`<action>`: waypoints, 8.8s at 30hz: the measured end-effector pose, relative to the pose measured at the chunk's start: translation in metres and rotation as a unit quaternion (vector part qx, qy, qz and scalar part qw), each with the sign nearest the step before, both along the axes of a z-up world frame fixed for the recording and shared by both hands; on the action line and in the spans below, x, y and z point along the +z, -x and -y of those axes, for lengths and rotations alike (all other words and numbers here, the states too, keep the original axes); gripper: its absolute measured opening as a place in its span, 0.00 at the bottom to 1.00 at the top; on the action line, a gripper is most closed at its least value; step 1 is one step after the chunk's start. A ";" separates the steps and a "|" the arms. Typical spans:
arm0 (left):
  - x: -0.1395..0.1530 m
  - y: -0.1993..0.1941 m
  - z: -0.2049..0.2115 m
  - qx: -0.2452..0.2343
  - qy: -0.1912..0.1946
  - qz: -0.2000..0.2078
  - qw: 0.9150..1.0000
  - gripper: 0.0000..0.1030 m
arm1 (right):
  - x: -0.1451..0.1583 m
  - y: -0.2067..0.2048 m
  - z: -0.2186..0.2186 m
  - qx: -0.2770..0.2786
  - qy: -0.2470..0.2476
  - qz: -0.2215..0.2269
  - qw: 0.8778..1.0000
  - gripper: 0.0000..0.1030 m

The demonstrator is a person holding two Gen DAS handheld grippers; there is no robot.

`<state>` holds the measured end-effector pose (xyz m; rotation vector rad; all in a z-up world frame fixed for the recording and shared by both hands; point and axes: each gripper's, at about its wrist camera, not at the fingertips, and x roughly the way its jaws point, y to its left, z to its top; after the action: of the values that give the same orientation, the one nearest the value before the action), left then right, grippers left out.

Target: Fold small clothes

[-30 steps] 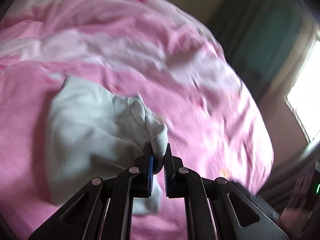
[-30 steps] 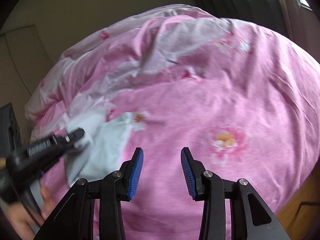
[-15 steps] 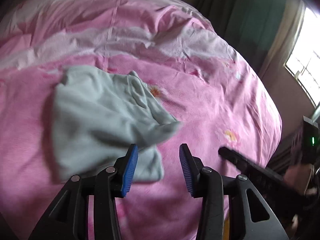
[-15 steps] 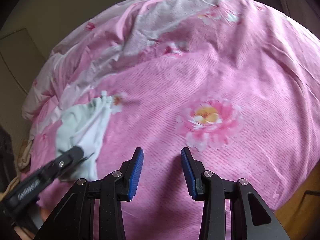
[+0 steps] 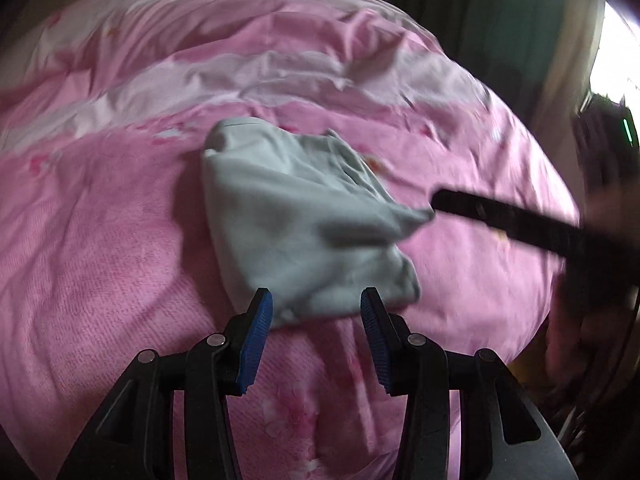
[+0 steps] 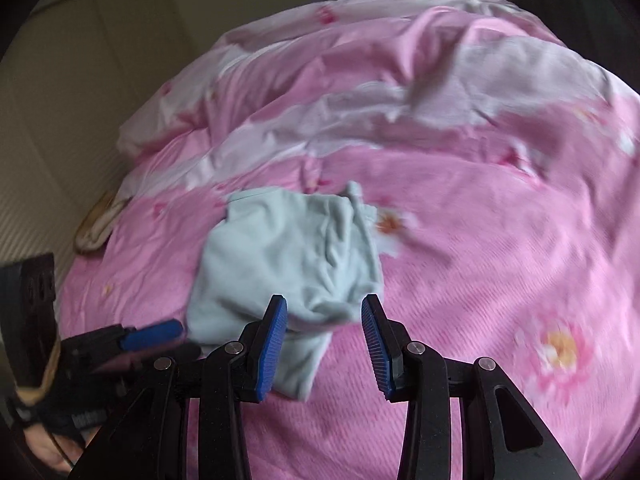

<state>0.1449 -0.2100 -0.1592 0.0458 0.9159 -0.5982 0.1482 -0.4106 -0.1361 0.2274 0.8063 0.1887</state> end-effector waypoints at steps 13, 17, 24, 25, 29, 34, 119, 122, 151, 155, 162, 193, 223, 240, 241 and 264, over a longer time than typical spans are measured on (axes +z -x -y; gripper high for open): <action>-0.017 -0.003 0.012 -0.006 -0.126 0.087 0.988 0.41 | -0.006 0.001 0.000 0.042 0.063 -0.009 0.997 0.39; -0.017 0.001 0.019 -0.025 -0.147 0.111 0.983 0.41 | -0.010 -0.001 -0.004 0.055 0.070 -0.007 0.996 0.39; -0.029 -0.005 0.033 -0.052 -0.178 0.115 0.976 0.42 | -0.010 -0.007 -0.019 0.108 0.125 0.009 0.986 0.39; -0.031 -0.007 0.031 -0.045 -0.179 0.113 0.976 0.39 | -0.010 -0.009 -0.021 0.115 0.137 0.012 0.984 0.39; -0.029 -0.019 0.008 0.003 -0.145 0.090 0.985 0.16 | -0.016 -0.018 -0.021 0.141 0.127 0.000 0.982 0.39; -0.013 -0.021 -0.021 0.045 -0.114 0.097 0.988 0.14 | -0.022 -0.019 -0.025 0.173 0.091 -0.009 0.981 0.13; -0.034 -0.024 -0.074 0.080 -0.008 0.009 0.997 0.38 | -0.043 0.024 -0.021 0.029 -0.114 -0.025 0.993 0.08; -0.035 -0.016 -0.078 0.078 -0.013 0.010 0.997 0.38 | -0.057 0.023 -0.022 0.022 -0.093 -0.043 0.994 0.09; -0.031 -0.117 -0.032 0.049 0.069 -0.122 0.989 0.48 | -0.053 -0.086 0.031 0.029 -0.173 -0.075 0.982 0.48; -0.041 -0.128 -0.027 0.029 0.067 -0.128 0.989 0.52 | -0.068 -0.099 0.030 0.030 -0.174 -0.085 0.981 0.48; -0.048 -0.139 -0.018 0.004 0.093 -0.135 0.986 0.64 | -0.086 -0.120 0.028 0.048 -0.203 -0.097 0.973 0.48; 0.067 -0.109 -0.107 0.029 0.160 -0.040 0.986 0.17 | 0.036 -0.087 -0.035 0.071 -0.204 0.003 0.976 0.16; 0.132 -0.253 -0.608 0.219 0.007 0.043 0.975 0.17 | 0.091 -0.262 -0.576 0.227 -0.265 0.025 0.937 0.16; 0.019 -0.335 -0.623 0.224 -0.007 -0.010 0.975 0.27 | -0.040 -0.359 -0.615 0.155 -0.227 -0.100 0.956 0.19; 0.019 -0.334 -0.623 0.225 -0.006 -0.007 0.974 0.27 | -0.046 -0.362 -0.613 0.152 -0.226 -0.107 0.956 0.19; 0.033 -0.244 -0.600 0.259 0.005 0.053 0.964 0.44 | 0.018 -0.255 -0.634 0.296 -0.025 0.052 0.953 0.39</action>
<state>0.3891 0.3903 -0.1265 -0.1672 0.7793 -0.1118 0.4034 0.2229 -0.1177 0.0141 0.7466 0.7817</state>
